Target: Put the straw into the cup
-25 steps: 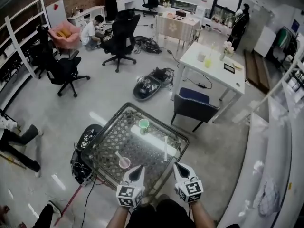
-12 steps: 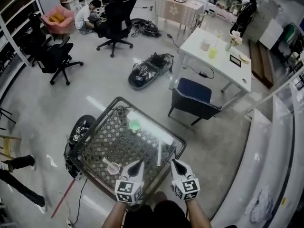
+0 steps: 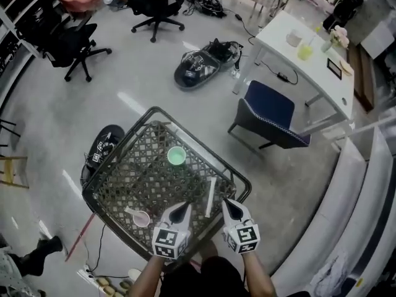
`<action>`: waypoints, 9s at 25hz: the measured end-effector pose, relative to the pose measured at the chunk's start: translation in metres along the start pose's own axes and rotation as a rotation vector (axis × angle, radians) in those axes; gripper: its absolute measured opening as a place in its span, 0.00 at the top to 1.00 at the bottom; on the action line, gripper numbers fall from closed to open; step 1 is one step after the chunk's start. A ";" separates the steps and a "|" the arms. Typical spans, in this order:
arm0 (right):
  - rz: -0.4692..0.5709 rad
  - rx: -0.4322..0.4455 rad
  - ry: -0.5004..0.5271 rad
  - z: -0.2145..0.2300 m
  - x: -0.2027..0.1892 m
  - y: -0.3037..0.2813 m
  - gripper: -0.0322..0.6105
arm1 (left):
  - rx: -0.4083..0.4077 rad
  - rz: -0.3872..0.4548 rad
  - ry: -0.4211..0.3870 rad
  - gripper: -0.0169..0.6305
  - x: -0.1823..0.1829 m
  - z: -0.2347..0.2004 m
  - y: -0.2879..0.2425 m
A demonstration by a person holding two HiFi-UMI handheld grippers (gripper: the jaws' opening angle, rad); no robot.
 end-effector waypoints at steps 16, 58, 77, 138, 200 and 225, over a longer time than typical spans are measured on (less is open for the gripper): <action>-0.112 0.065 0.007 0.005 -0.049 -0.086 0.95 | 0.020 -0.078 0.109 0.96 -0.048 -0.049 -0.055; -0.453 -0.028 0.062 -0.005 -0.071 -0.156 0.79 | 0.049 -0.100 0.175 0.96 -0.058 -0.065 -0.060; -0.282 0.029 -0.014 -0.007 -0.021 -0.136 0.87 | 0.065 -0.053 0.165 0.96 -0.044 -0.061 -0.044; 0.369 0.323 0.055 -0.114 0.120 -0.252 0.87 | 0.283 0.134 0.296 0.96 -0.050 -0.122 0.010; 0.310 0.173 0.116 -0.149 0.117 0.079 0.91 | 0.210 0.320 -0.071 0.96 0.049 0.035 0.209; 0.419 0.130 0.122 -0.205 0.082 0.223 0.95 | 0.180 0.396 -0.159 0.96 0.016 0.093 0.318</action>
Point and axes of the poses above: the fingertips, and each gripper's own axes: y backward along the fingers, z to its right, x out of its top, the point moved 10 cm from there along y, backward along the fingers, and after that the axes turned 14 degrees about -x, right-handed, at the moved point
